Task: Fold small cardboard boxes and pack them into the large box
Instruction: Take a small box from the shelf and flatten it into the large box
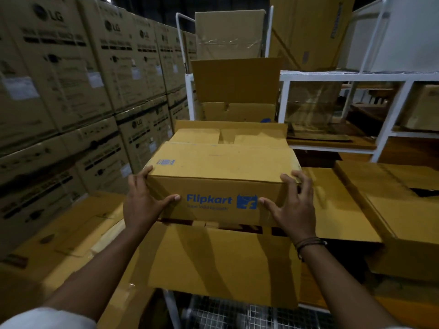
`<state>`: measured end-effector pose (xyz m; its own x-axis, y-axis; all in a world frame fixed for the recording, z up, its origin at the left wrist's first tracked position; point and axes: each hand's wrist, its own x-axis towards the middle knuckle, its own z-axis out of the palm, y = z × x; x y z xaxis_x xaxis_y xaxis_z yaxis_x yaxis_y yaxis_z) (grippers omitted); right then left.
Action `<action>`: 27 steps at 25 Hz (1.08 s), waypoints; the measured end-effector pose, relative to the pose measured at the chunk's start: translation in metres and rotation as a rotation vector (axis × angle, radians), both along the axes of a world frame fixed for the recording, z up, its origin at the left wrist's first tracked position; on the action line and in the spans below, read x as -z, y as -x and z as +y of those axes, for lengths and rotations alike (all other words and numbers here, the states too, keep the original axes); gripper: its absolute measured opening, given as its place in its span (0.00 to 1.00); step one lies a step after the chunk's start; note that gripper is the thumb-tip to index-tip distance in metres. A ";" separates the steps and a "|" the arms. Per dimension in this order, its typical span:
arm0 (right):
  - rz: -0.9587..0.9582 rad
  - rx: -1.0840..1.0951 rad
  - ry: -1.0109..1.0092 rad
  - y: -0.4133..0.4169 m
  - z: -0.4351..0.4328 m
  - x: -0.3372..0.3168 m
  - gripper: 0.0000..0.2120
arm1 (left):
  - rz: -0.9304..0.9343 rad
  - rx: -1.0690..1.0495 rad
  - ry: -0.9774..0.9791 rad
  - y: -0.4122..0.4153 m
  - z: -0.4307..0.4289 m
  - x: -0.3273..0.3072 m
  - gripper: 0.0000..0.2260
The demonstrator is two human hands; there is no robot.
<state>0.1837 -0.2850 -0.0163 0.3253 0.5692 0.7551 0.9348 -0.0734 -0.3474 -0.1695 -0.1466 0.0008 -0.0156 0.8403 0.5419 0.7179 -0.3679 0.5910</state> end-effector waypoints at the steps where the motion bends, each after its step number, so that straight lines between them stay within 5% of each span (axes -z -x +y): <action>1: -0.007 0.006 0.015 0.003 0.007 0.008 0.33 | 0.001 -0.015 0.022 0.002 0.002 0.008 0.49; 6: 0.065 0.096 0.235 0.013 0.024 0.056 0.22 | 0.137 0.012 0.062 -0.002 0.027 0.030 0.40; 10: 0.092 0.129 0.334 0.020 0.023 0.083 0.16 | 0.521 0.104 0.323 -0.011 0.053 0.064 0.23; 22: 0.106 0.087 0.648 0.073 0.079 0.081 0.11 | 0.548 0.390 0.318 -0.046 0.106 0.101 0.24; 27: 0.087 0.050 0.685 0.106 0.113 0.070 0.10 | 0.754 0.521 0.301 -0.066 0.135 0.094 0.27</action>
<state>0.0779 -0.1716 -0.0862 0.4064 0.8915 0.2004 0.8955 -0.3451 -0.2810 -0.1039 -0.0117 -0.0933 0.6623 0.7490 0.0176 0.7372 -0.6557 0.1632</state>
